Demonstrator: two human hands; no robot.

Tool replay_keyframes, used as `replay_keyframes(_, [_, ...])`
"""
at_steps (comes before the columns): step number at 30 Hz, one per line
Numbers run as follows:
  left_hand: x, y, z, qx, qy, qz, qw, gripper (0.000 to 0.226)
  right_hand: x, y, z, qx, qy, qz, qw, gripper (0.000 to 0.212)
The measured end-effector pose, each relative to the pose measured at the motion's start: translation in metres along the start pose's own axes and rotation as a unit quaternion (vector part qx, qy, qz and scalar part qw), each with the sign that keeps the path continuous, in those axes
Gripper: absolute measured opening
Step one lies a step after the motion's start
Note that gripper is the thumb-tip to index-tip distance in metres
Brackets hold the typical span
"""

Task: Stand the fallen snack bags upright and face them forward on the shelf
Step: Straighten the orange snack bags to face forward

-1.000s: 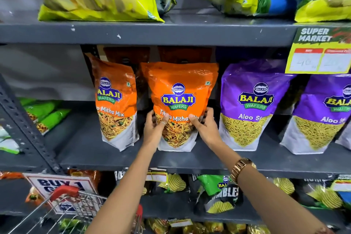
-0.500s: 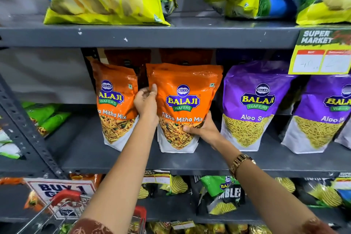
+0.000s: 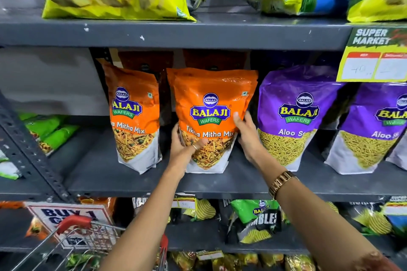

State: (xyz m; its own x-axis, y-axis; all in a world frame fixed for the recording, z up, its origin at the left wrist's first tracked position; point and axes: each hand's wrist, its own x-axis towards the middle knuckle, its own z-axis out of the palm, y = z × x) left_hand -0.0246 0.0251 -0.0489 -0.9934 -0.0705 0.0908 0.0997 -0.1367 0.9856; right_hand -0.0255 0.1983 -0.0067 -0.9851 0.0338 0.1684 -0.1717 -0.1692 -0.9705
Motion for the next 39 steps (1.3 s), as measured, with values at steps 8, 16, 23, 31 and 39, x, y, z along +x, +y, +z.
replay_keyframes(8, [0.003,-0.012,0.0,0.057,-0.005,0.003,0.998,0.1,-0.002,-0.004,0.008,-0.028,0.039,-0.005,0.999,0.023])
replay_keyframes(16, [-0.02,-0.027,-0.029,0.008,0.175,0.046,0.983,0.027,-0.033,0.018,0.018,-0.17,0.27,-0.27,0.908,0.026])
replay_keyframes(23, [-0.015,-0.015,-0.079,-0.066,0.309,0.049,0.947,0.031,-0.037,0.022,0.058,-0.206,0.184,-0.321,0.906,0.006])
replay_keyframes(31, [0.011,0.016,-0.127,0.011,0.384,0.088,0.919,0.018,-0.027,0.025,0.114,-0.207,0.1,-0.292,0.928,0.013])
replay_keyframes(39, [0.041,0.025,-0.164,0.04,0.204,-0.036,0.977,0.056,-0.014,0.044,0.154,-0.214,-0.013,-0.189,0.958,0.036])
